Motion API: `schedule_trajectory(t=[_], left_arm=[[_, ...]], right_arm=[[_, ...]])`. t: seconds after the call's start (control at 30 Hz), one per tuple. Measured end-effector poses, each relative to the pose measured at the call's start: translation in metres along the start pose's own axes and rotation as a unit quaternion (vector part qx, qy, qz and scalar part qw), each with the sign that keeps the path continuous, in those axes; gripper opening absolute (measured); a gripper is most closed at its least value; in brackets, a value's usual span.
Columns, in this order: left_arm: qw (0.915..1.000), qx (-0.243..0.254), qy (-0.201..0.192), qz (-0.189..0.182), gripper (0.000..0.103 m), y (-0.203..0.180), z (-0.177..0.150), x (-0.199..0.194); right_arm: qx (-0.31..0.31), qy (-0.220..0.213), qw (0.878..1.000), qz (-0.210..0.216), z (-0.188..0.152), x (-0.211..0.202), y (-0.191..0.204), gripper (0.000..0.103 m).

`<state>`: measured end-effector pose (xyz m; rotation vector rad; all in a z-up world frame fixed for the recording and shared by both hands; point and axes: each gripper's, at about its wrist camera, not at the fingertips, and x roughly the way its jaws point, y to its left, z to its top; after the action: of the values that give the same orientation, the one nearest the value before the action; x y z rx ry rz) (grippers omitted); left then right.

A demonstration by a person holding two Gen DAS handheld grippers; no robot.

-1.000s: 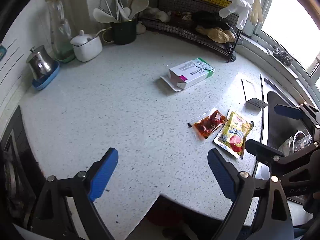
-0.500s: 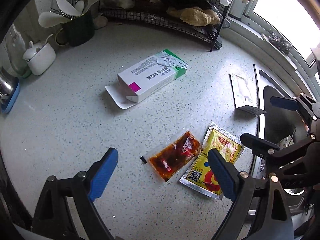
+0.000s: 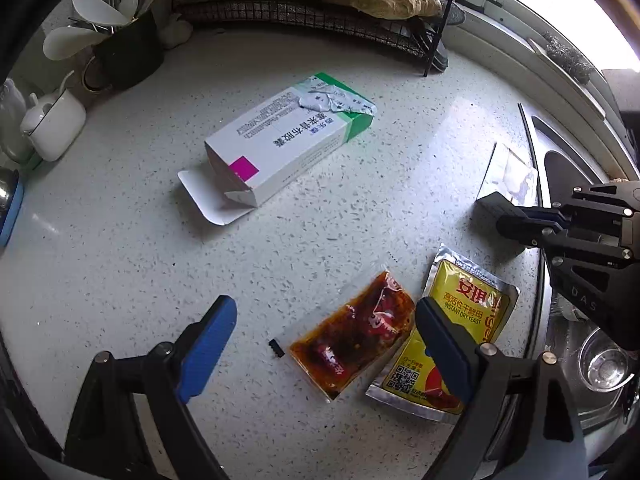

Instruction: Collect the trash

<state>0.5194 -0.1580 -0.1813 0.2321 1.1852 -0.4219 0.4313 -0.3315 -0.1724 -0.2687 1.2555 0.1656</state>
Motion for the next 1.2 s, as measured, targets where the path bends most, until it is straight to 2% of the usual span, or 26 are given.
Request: schedule_trajectory(t=[0.23,0.4,0.63,0.77,0.83,0.9,0.93,1.0,1.2], left_arm=[[0.9999,0.014,0.009,0.002,0.09,0.022,-0.009,-0.012],[0.9993,0.013,0.023,-0.026,0.09,0.032,-0.012,-0.01],[0.9955,0.062,0.047,-0.054,0.09,0.015,-0.011,0.005],[0.9945,0.087,0.042,-0.04,0.088,0.006,-0.004,0.01],[0.9942,0.094,0.035,-0.04,0.075,0.004,-0.001,0.009],[0.9938,0.099,0.032,-0.039,0.039,0.005,0.004,0.008],[0.9937,0.099,0.034,-0.041,0.036,0.007,0.006,0.007],[0.9942,0.087,0.033,-0.053,0.019,0.01,0.008,0.006],[0.9986,0.029,0.014,-0.043,0.014,0.028,-0.003,-0.003]], right_arm=[[-0.007,-0.015,0.999,0.029,0.008,-0.006,0.02,0.001],[-0.002,-0.025,0.998,0.051,0.017,-0.009,0.031,0.001],[0.02,-0.02,0.997,0.078,0.026,-0.002,0.024,0.001],[0.032,-0.019,0.996,0.084,0.023,0.001,0.02,0.001],[0.038,-0.02,0.995,0.087,0.022,0.0,0.02,0.001],[0.043,-0.021,0.995,0.09,0.023,0.0,0.02,0.001],[0.045,-0.023,0.995,0.092,0.023,0.0,0.021,0.001],[0.05,-0.024,0.994,0.098,0.025,0.0,0.023,0.001],[0.051,-0.033,0.993,0.103,0.023,-0.007,0.025,0.001]])
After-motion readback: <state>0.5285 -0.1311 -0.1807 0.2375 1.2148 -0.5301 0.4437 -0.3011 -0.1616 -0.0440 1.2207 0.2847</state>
